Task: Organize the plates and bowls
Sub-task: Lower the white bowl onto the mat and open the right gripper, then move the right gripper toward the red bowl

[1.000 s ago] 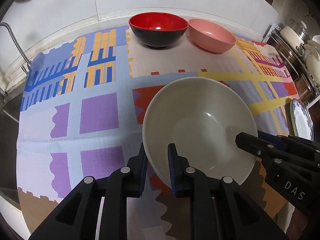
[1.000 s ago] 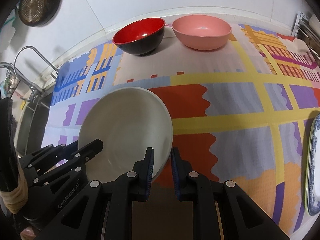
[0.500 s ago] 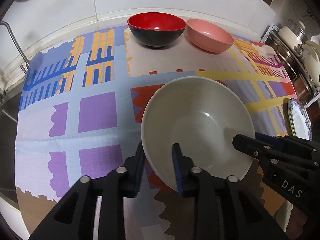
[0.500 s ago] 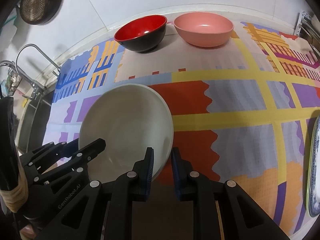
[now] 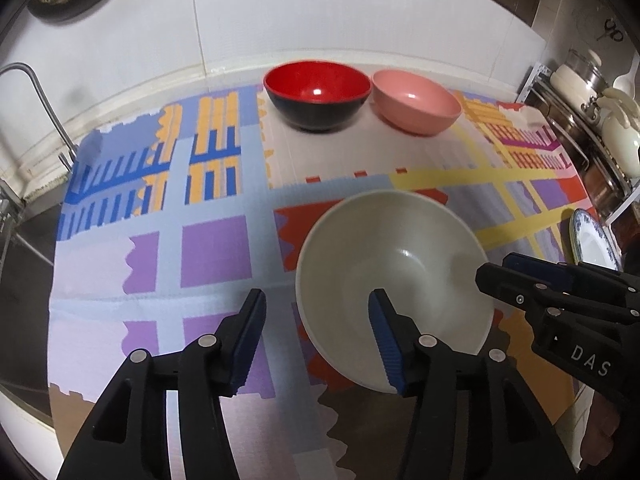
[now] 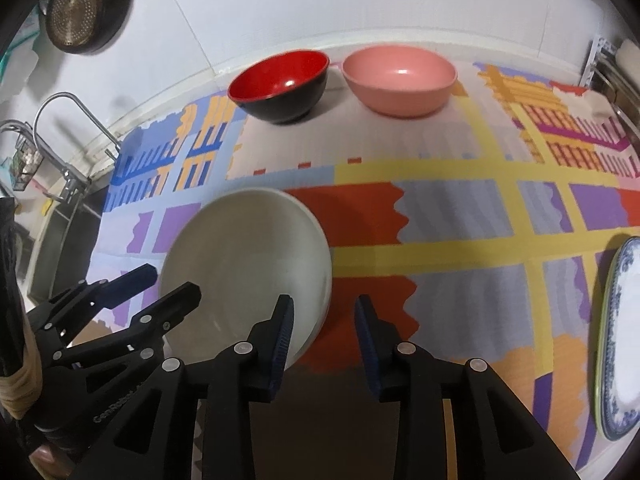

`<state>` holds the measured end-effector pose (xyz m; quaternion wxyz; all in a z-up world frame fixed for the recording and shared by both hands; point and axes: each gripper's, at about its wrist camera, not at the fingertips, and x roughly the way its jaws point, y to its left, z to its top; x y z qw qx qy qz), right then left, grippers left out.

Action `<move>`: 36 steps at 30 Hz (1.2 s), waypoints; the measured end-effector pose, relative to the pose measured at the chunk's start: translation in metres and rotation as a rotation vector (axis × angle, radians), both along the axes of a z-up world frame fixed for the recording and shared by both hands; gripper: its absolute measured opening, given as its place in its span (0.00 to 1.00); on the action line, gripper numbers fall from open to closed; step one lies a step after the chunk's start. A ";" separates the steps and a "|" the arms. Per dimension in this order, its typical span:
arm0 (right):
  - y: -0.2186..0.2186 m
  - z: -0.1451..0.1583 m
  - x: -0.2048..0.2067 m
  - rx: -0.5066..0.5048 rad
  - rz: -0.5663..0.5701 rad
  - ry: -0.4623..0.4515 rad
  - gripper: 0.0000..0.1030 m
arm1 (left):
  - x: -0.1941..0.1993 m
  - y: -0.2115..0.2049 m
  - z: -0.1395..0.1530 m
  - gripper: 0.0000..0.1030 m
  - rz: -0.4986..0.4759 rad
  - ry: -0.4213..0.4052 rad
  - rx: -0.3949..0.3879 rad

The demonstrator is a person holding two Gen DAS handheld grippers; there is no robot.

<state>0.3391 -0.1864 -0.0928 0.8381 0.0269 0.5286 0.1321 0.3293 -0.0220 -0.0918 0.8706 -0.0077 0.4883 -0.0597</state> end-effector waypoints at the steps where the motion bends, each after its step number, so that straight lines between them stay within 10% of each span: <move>1: -0.001 0.002 0.000 0.000 -0.002 -0.007 0.32 | 0.000 0.000 0.003 0.53 0.001 -0.010 0.002; 36: 0.009 0.064 0.045 0.096 -0.042 -0.184 0.32 | 0.042 0.023 0.071 0.62 0.038 -0.207 0.063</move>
